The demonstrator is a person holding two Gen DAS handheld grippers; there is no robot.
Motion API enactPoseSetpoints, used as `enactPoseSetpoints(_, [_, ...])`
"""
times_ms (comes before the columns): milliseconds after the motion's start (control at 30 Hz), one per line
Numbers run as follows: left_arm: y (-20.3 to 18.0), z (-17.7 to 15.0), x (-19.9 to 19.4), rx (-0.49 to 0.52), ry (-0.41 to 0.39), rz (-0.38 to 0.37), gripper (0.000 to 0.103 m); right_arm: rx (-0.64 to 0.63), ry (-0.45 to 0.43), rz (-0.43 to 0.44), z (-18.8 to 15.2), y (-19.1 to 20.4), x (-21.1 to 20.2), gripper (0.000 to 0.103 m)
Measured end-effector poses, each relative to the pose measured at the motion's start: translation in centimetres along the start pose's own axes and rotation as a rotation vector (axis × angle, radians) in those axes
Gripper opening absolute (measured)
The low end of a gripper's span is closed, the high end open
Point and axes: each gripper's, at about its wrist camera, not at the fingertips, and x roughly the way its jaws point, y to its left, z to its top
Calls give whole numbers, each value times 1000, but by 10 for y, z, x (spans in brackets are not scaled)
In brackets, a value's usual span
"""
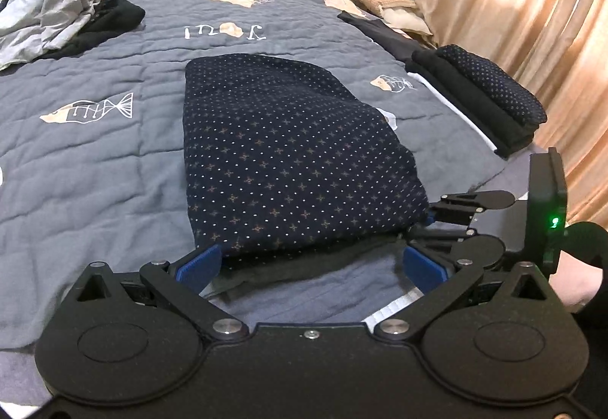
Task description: Fold clothes
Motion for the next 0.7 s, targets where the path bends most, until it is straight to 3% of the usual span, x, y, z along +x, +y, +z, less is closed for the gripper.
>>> enactPoseSetpoints(133, [0, -1, 2, 1, 18, -2, 103, -70, -54, -34, 1, 4, -12, 9])
enactPoseSetpoints(300, [-13, -7, 4, 64, 48, -90, 103, -242, -168, -108, 3, 12, -40, 7])
enactPoseSetpoints(433, [-36, -16, 17, 218, 30, -43, 99, -380, -148, -147, 0, 17, -36, 7])
enactPoseSetpoints(600, [-65, -29, 40, 440, 14, 64, 54, -372, -111, -129, 1, 16, -29, 7])
enactPoseSetpoints(700, [-70, -35, 60, 541, 46, 126, 38, -346, -110, -114, 3, 13, -29, 7])
